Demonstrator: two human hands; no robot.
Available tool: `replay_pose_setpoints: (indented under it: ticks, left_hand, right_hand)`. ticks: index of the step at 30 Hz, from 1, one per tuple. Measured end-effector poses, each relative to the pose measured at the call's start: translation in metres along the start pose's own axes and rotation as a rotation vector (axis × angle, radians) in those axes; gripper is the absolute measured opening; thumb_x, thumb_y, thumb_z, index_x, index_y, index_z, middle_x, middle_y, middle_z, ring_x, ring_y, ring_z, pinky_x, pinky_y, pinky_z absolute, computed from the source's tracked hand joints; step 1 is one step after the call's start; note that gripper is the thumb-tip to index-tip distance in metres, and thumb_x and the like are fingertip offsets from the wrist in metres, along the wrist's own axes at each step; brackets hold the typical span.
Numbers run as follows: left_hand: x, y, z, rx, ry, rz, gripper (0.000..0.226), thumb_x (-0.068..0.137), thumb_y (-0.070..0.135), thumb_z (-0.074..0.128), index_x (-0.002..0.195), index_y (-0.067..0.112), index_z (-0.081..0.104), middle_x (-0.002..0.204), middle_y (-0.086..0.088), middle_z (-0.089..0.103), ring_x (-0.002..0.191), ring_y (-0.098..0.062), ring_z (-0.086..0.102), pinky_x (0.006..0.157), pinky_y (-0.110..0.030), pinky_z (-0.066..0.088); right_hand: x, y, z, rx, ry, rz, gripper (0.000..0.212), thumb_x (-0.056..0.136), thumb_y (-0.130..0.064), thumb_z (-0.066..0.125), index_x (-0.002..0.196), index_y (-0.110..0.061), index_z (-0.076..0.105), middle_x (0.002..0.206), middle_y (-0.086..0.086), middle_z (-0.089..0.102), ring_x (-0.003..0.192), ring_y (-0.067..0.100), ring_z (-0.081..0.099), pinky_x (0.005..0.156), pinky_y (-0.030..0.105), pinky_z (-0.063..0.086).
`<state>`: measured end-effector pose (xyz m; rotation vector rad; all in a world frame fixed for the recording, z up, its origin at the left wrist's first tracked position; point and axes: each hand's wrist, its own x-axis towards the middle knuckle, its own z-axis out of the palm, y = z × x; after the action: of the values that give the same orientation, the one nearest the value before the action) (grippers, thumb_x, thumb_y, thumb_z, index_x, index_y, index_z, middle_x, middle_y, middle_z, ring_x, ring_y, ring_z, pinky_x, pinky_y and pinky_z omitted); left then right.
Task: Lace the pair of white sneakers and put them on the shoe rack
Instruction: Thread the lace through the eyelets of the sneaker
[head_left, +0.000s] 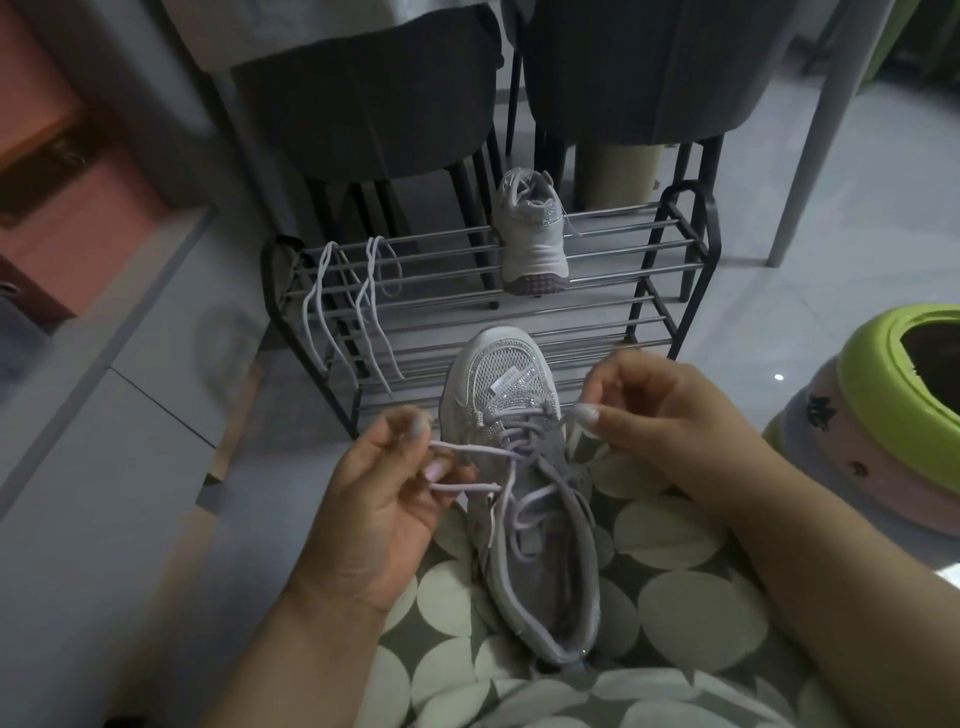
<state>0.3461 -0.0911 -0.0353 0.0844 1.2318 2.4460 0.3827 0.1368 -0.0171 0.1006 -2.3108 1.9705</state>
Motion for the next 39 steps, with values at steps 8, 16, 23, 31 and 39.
replay_pose_setpoints:
  ticks: [8, 16, 23, 31, 39]
  left_hand:
    - [-0.009, -0.011, -0.004, 1.395, -0.032, 0.383, 0.048, 0.074, 0.077, 0.050, 0.064, 0.030, 0.055, 0.073, 0.011, 0.050, 0.066, -0.009, 0.052, 0.059, -0.018, 0.038]
    - [-0.009, -0.011, -0.003, 1.043, 0.056, 0.393, 0.030, 0.077, 0.053, 0.058, 0.063, 0.026, 0.058, 0.092, 0.005, 0.049, 0.079, 0.000, 0.052, 0.074, -0.008, 0.038]
    - [-0.010, -0.002, -0.009, 0.564, 0.674, 0.458, 0.033, 0.092, 0.051, 0.052, 0.070, 0.026, 0.058, 0.063, 0.012, 0.057, 0.064, -0.009, 0.052, 0.068, -0.030, 0.044]
    - [-0.012, -0.010, 0.004, 1.172, 0.315, 0.616, 0.003, 0.082, 0.041, 0.052, 0.082, 0.042, 0.054, 0.105, 0.010, 0.044, 0.104, -0.019, 0.050, 0.086, -0.009, 0.040]
    - [-0.008, -0.018, -0.001, 1.458, -0.016, 0.570, 0.026, 0.088, 0.050, 0.046, 0.075, 0.029, 0.055, 0.092, 0.017, 0.051, 0.101, -0.004, 0.041, 0.078, -0.032, 0.044]
  right_hand:
    - [-0.005, 0.007, 0.002, -0.643, -0.269, -0.116, 0.033, 0.078, -0.064, 0.056, 0.086, -0.032, 0.060, 0.093, -0.013, 0.045, 0.086, 0.003, 0.050, 0.074, 0.020, 0.044]
    - [-0.001, 0.006, 0.002, -0.634, -0.363, -0.116, 0.016, 0.086, -0.045, 0.061, 0.080, -0.033, 0.054, 0.096, -0.014, 0.040, 0.089, 0.004, 0.047, 0.074, 0.009, 0.036]
    - [0.005, -0.003, -0.006, -0.148, 0.541, 0.059, 0.025, 0.098, -0.033, 0.042, 0.078, -0.020, 0.050, 0.084, 0.008, 0.056, 0.072, 0.017, 0.052, 0.064, 0.030, 0.045]
    - [-0.001, 0.002, -0.001, -0.642, 0.224, -0.227, 0.016, 0.080, -0.030, 0.066, 0.088, -0.027, 0.053, 0.091, -0.012, 0.050, 0.089, 0.011, 0.044, 0.078, 0.024, 0.038]
    - [-0.004, 0.008, 0.006, -0.856, -0.250, -0.353, 0.024, 0.083, -0.057, 0.050, 0.084, -0.033, 0.055, 0.095, -0.013, 0.047, 0.094, 0.011, 0.039, 0.083, 0.035, 0.038]
